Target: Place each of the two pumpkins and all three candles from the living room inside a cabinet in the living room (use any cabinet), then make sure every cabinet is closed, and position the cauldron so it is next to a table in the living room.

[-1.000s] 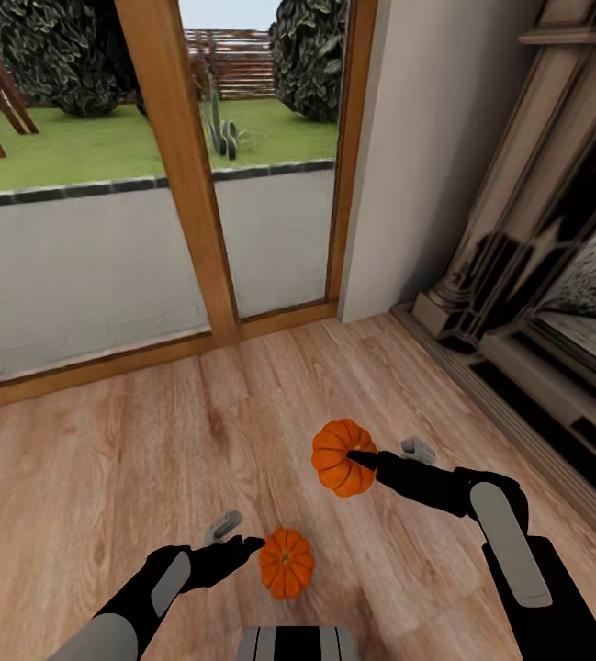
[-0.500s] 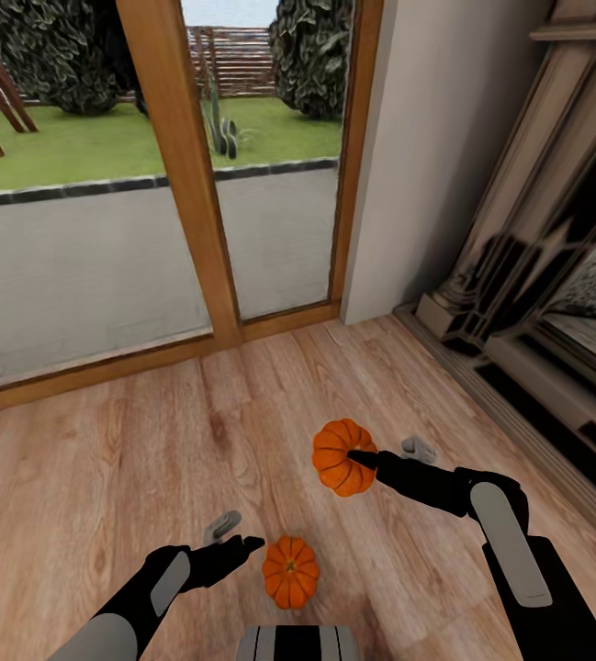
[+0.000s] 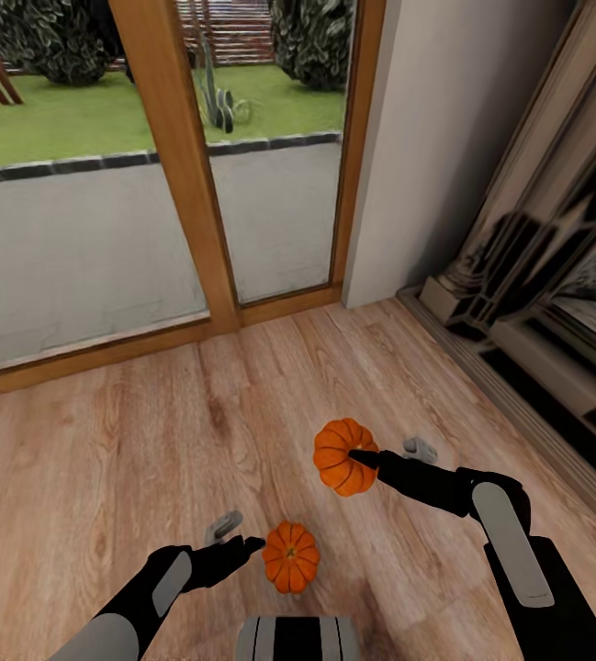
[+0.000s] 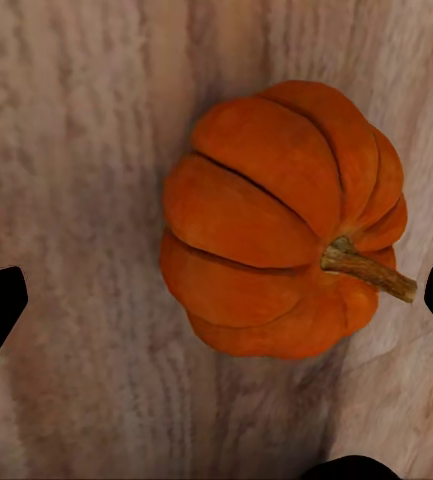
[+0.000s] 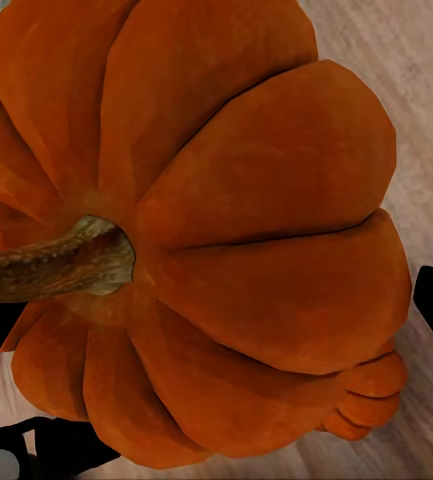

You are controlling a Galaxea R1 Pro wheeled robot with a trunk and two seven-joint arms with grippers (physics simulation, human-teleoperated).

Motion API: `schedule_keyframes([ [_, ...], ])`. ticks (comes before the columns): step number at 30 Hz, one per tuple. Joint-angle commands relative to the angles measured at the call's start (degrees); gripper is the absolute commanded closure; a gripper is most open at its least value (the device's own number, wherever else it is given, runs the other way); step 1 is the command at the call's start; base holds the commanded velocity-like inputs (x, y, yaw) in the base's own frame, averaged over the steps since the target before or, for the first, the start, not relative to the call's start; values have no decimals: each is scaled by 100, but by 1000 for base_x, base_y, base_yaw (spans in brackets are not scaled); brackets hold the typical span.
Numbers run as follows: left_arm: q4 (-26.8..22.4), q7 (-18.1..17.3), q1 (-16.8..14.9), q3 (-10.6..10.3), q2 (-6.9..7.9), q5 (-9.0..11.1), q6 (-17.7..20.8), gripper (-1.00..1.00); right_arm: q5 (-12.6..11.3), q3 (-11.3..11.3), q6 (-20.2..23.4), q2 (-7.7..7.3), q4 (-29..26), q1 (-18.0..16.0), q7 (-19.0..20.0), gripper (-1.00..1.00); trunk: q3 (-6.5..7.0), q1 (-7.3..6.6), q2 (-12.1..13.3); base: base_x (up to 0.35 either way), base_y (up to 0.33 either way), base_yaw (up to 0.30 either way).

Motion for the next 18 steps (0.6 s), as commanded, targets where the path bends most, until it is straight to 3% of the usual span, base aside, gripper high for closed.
schedule_keyframes([
  [1, -6, 3, -1, 7, -4, 28, 37, -100, -78, 4, 21, -1, -5, -3, -65, 100, -27, 1, -3, 0, 0, 0],
  [8, 2, 27, -1, -12, -9, 18, -378, -100, -78, 3, 54, -1, -21, -3, -6, 100, -182, 19, -13, 0, 0, 0],
  [15, 6, 22, -1, -30, -89, 6, -442, -100, -78, 37, 56, -1, -29, -3, 328, 100, -337, 37, -22, 0, 0, 0],
  [18, 9, 23, -1, -183, -128, 2, -445, -100, -78, 42, 54, -1, -29, -3, 344, 100, -403, 45, -26, 0, 0, 0],
])
